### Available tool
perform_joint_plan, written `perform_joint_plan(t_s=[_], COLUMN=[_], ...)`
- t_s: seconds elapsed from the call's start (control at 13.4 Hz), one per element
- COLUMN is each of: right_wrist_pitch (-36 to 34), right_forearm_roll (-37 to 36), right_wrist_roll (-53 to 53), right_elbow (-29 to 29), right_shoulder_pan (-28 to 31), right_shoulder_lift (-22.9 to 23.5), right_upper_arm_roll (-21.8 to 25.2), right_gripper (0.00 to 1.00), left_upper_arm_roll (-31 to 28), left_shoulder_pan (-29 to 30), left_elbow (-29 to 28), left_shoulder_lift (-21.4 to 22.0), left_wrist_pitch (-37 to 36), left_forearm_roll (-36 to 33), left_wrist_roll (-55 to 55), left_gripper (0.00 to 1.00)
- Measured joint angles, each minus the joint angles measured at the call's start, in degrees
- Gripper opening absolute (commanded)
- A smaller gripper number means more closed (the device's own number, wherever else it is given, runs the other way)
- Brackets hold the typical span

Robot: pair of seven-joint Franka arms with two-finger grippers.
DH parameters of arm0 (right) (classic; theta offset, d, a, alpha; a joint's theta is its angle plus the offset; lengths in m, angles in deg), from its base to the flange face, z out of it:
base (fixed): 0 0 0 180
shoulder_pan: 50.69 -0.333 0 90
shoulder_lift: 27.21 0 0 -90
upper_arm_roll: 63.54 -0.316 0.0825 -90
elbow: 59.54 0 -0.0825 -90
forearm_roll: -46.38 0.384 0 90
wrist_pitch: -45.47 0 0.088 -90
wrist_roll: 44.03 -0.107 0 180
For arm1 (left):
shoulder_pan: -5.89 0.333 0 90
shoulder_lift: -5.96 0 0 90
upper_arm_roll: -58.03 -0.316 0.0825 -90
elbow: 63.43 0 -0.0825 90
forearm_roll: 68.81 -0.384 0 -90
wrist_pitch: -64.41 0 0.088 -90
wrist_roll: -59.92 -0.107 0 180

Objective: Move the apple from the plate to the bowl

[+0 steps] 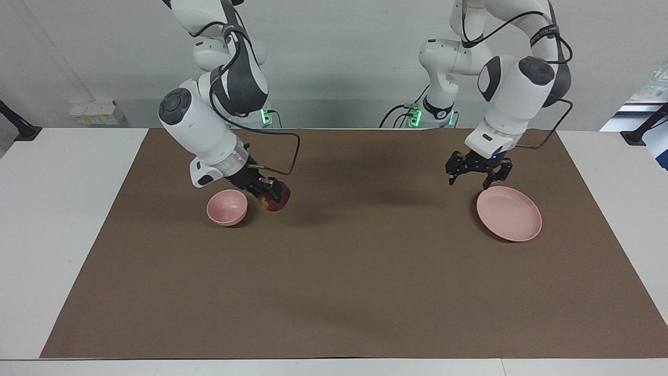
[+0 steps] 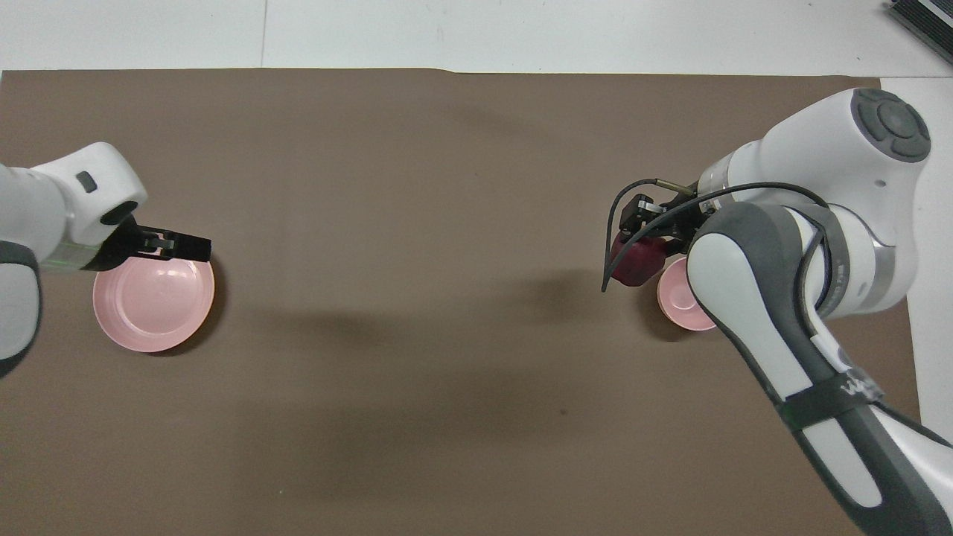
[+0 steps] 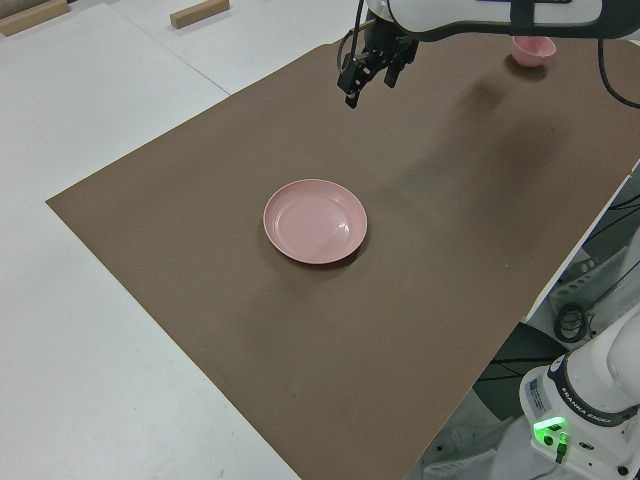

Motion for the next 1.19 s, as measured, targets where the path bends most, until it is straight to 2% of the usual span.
perform_joint_plan(t_s=[0.3,0.6,0.67,0.75,0.82,1.04,1.19], right_wrist_pitch=[8.74,14.69,17.46,19.69,21.02,21.31,18.18], right_forearm_roll=[-3.96,-4.12,-4.14,-4.14,-4.14,-4.14,-4.15], right_wrist_roll=[10.57,15.85,15.85,15.85,15.85,15.09,15.02], right_elbow=[-11.23,-20.68,-22.92,-24.67,-25.62,-23.96,-20.72], right_shoulder_pan=[4.09,8.31,8.26,8.12,7.92,7.77,7.77], right_shoulder_lift=[-4.66,-8.73,-8.83,-8.66,-8.25,-7.46,-7.46], right_upper_arm_roll=[0.09,0.16,0.08,-0.12,-0.28,-0.48,-0.46], right_gripper=[0.16,0.18,0.33,0.83,1.00,1.00,1.00], left_upper_arm_roll=[-0.02,-0.03,-0.04,0.06,0.19,0.41,0.59], left_shoulder_pan=[4.54,6.76,6.82,6.82,6.81,6.81,6.79], left_elbow=[11.40,17.49,17.86,17.90,17.90,17.95,17.96], left_shoulder_lift=[-1.10,-1.35,-1.35,-1.36,-1.38,-1.34,-1.29], left_wrist_pitch=[-9.87,-16.33,-17.34,-18.29,-19.06,-22.64,-24.43], left_forearm_roll=[-0.75,-0.78,-0.78,-0.78,-0.78,-0.78,-0.78], left_wrist_roll=[-3.70,-3.94,-3.94,-3.94,-3.94,-3.94,-3.94], left_gripper=[1.00,1.00,1.00,1.00,1.00,1.00,1.00])
